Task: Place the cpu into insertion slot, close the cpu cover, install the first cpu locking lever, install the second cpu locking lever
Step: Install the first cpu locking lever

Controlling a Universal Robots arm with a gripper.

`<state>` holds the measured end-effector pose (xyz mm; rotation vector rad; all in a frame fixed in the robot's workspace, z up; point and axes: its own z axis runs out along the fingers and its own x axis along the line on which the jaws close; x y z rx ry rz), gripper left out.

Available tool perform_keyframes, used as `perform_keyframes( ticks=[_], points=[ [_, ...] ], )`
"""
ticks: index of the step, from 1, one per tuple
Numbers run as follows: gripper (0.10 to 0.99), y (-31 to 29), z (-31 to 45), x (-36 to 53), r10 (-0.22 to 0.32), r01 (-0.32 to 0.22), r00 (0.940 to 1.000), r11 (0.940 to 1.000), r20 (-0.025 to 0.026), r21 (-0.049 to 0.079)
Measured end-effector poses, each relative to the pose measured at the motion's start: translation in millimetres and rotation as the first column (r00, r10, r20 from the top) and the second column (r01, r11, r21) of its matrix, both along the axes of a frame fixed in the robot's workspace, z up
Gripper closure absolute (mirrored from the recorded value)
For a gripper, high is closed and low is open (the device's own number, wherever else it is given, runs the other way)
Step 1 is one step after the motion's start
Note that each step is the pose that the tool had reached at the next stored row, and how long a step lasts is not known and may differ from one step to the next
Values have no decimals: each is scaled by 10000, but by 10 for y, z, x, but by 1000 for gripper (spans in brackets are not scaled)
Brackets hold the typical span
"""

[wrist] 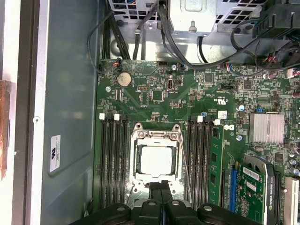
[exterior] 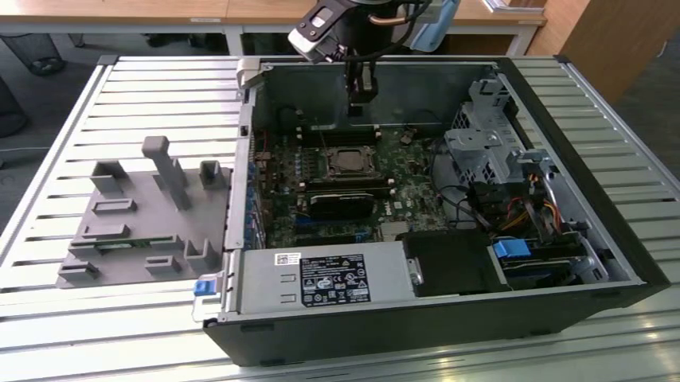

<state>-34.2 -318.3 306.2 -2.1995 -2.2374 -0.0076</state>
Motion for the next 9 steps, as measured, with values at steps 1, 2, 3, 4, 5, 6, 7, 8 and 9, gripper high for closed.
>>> perform_keyframes(
  ticks=[1,2,3,4,5,6,7,8,9],
  points=[
    [969,0,1,0,0,0,10000,10000,0,1],
    [969,0,2,0,1,-1,10000,10000,1,1],
    [969,0,4,0,1,-1,10000,10000,0,-1],
    [969,0,5,0,2,-2,10000,10000,0,0],
    [969,0,6,0,2,-2,10000,10000,1,1],
    [969,0,7,0,2,-2,10000,10000,0,1],
    [969,0,9,0,3,-3,10000,10000,0,-1],
    [969,0,11,0,3,-3,10000,10000,0,0],
    [969,0,17,0,5,-5,10000,10000,0,0]
  ],
)
